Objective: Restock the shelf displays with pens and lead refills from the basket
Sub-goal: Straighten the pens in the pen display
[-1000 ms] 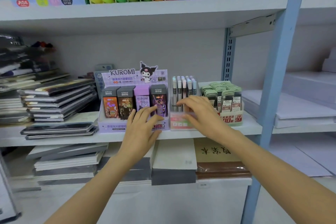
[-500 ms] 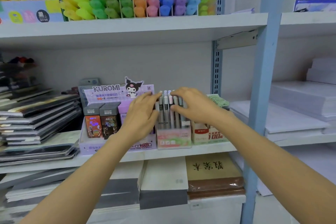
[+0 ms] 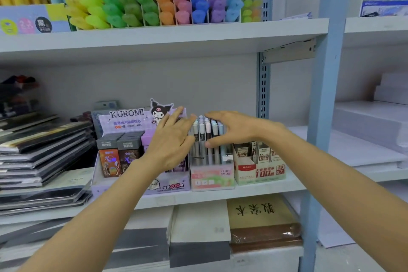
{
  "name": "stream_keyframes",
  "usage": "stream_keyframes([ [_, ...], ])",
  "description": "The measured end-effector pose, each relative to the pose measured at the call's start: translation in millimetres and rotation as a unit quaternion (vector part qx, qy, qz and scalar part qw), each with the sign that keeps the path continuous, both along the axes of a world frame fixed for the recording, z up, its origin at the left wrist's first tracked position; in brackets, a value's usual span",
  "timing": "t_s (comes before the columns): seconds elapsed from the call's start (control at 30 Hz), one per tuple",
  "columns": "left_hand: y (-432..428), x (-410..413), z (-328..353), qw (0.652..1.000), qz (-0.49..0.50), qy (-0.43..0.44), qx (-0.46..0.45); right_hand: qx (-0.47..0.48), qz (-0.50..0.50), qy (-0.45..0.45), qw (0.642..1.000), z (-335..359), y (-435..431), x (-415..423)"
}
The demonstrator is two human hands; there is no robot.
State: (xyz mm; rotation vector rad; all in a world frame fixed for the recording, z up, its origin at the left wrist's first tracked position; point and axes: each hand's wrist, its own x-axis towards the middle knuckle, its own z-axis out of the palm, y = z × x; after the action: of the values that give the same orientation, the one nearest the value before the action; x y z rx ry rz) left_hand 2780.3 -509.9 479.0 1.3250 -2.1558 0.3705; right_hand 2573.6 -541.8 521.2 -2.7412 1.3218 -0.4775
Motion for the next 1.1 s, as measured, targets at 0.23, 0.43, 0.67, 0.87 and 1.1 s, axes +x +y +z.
stream_keyframes([
  [0.23, 15.7, 5.6, -11.8, 0.996, 0.021, 0.001, -0.086, -0.011, 0.054, -0.01, 0.998, 2.1, 4.9, 5.1],
  [0.43, 10.6, 19.3, -26.3, 0.995, 0.086, -0.028, -0.028, -0.086, 0.026, 0.021, 0.996, -4.8, -8.6, 33.7],
  [0.67, 23.2, 7.9, -15.0, 0.997, -0.01, 0.057, -0.054, -0.071, 0.016, -0.049, 0.996, -2.2, 15.9, -19.0],
  [0.87, 23.7, -39.9, -8.0, 0.995, -0.068, -0.013, -0.075, -0.055, -0.066, -0.101, 0.991, -20.5, 45.8, -90.2],
  [1.1, 18.6, -61.7, -17.6, 0.998, -0.022, 0.005, -0.064, -0.082, -0.054, -0.14, 0.985, -59.1, 42.3, -93.4],
])
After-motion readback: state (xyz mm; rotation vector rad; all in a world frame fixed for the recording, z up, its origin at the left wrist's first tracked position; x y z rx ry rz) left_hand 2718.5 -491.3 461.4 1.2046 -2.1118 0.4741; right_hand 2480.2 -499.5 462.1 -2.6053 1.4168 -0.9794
